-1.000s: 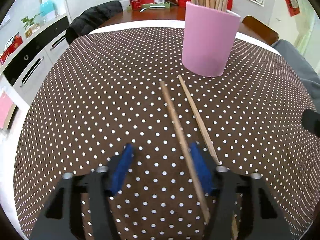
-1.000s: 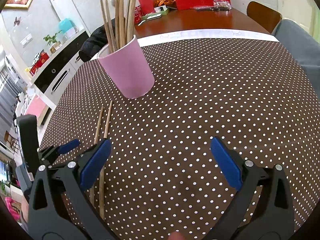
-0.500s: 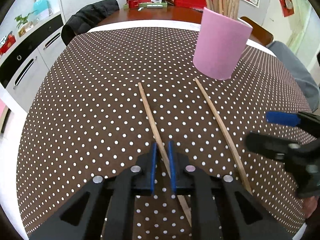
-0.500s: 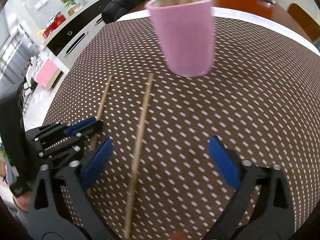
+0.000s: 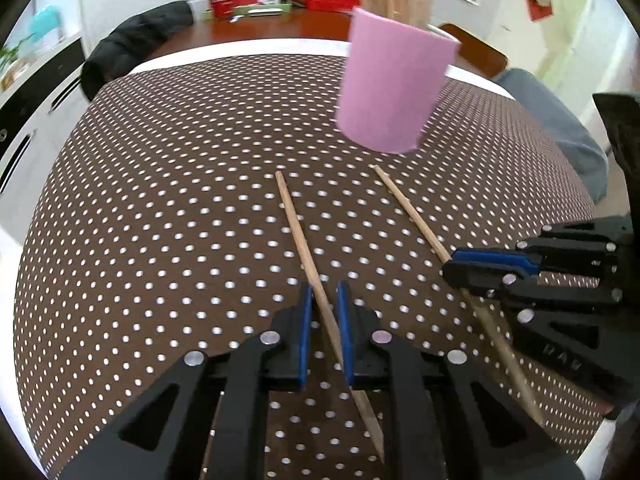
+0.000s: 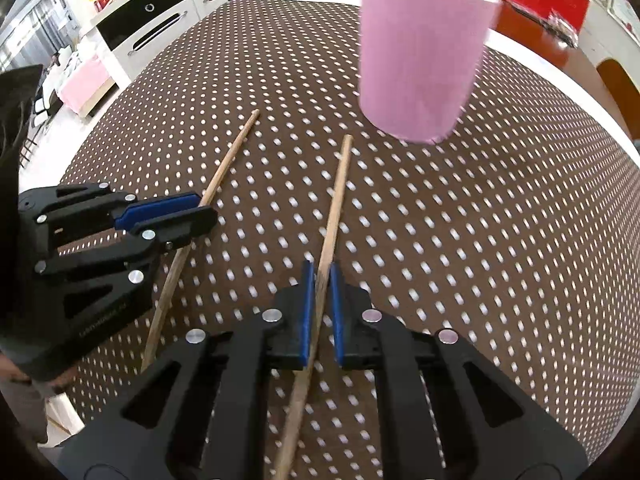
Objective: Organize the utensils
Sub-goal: 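Close the right gripper on a chopstick while the left gripper grasps another, then lift both chopsticks upright and carry them above the pink cup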
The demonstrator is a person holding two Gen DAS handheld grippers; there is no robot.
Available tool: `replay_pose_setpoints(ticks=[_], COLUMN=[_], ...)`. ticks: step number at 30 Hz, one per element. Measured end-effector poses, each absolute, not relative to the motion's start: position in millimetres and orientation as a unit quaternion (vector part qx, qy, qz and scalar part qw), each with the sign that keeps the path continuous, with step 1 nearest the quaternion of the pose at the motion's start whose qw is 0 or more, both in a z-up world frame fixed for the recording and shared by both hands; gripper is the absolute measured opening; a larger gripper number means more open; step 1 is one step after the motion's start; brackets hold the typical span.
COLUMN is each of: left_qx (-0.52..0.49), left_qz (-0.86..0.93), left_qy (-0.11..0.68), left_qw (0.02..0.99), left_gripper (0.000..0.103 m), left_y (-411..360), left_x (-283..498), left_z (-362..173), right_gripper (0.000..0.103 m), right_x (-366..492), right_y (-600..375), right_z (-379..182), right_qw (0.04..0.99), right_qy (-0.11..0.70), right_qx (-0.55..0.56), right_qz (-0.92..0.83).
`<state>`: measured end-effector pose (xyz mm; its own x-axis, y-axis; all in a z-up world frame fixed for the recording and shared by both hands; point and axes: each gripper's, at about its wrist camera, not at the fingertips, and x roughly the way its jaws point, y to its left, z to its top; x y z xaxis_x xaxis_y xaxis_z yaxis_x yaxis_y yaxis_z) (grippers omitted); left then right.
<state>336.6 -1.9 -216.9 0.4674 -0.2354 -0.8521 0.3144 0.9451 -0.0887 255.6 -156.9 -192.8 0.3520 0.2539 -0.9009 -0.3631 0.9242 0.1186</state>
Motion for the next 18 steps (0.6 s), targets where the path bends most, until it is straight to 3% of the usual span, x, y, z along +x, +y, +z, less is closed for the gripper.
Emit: replay_pose_setpoints(ticks=[3, 6, 10, 11, 13, 18], left_qx=[0.048, 0.046, 0.051, 0.051, 0.039, -0.007], left_qz=[-0.153, -0.145, -0.132, -0.131, -0.133, -0.163], left_qy=[0.488, 0.489, 0.483, 0.482, 0.482, 0.473], left_qw=[0.858, 0.859, 0.864, 0.865, 0.865, 0.866], left_gripper=[0.014, 0.027, 0.028, 0.027, 0.009, 0.005], left_y=[-6, -10, -18, -20, -16, -3], left_x=[339, 336, 335, 332, 330, 320], left_z=[-217, -215, -215, -215, -215, -210], right_gripper=[0.009, 0.009, 0.009, 0.009, 0.008, 0.007], right_x=[253, 253, 259, 261, 262, 257], right_y=[-164, -164, -150, -147, -146, -151], right_z=[-194, -189, -187, -187, -187, -183], right_qw=[0.818, 0.817, 0.821, 0.821, 0.824, 0.831], right_qy=[0.541, 0.545, 0.539, 0.537, 0.534, 0.514], right_qx=[-0.035, -0.035, -0.057, -0.059, -0.060, -0.015], right_qz=[0.191, 0.187, 0.181, 0.181, 0.183, 0.211])
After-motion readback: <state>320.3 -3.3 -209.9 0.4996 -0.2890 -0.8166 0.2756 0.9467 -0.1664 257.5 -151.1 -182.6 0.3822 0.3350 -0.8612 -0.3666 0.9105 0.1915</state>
